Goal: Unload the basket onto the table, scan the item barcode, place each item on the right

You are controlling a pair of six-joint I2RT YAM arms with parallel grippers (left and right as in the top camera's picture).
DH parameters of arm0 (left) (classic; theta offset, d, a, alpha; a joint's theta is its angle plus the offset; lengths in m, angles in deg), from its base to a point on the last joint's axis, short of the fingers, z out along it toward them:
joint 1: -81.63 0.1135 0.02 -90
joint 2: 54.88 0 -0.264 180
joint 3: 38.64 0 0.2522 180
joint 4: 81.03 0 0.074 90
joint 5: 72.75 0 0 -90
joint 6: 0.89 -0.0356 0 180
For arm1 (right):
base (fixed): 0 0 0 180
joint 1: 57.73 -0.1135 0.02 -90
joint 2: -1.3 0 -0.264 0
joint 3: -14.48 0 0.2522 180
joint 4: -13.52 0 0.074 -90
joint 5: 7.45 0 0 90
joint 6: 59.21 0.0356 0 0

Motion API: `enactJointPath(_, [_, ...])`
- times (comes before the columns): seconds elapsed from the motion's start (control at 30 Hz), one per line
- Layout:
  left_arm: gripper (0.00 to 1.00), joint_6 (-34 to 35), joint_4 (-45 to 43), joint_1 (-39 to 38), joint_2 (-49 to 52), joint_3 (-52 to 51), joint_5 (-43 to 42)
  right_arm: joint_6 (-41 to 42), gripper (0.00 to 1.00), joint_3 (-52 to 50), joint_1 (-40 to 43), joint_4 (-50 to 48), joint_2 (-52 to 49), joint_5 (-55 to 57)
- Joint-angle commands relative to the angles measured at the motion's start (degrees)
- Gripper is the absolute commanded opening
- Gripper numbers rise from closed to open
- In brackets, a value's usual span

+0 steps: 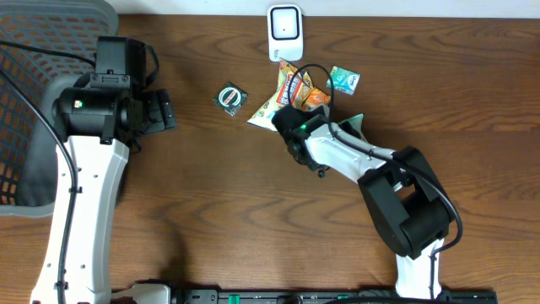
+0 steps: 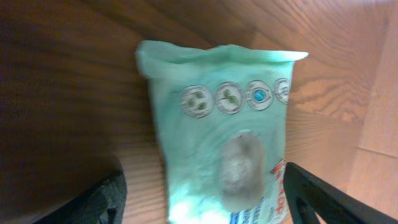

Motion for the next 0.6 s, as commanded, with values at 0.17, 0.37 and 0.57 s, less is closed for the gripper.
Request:
enactJointPath(0.17, [0.98, 0.33, 0.2, 0.31, -0.42, 0.52, 0.96, 1.05, 0.39, -0.46, 4.42, -0.17, -4.63, -1.84])
enactJointPath(0.37, [0.98, 0.35, 0.2, 0.31, -0.42, 0.52, 0.96, 0.83, 0.01, -0.26, 5.73, -0.35, -4.52, -6.88])
enactJointPath(0.57, [0.98, 0.33, 0.2, 0.31, -0.42, 0.52, 0.96, -1.29, 0.01, 5.57, 6.67, 6.1, -2.64, -19.06])
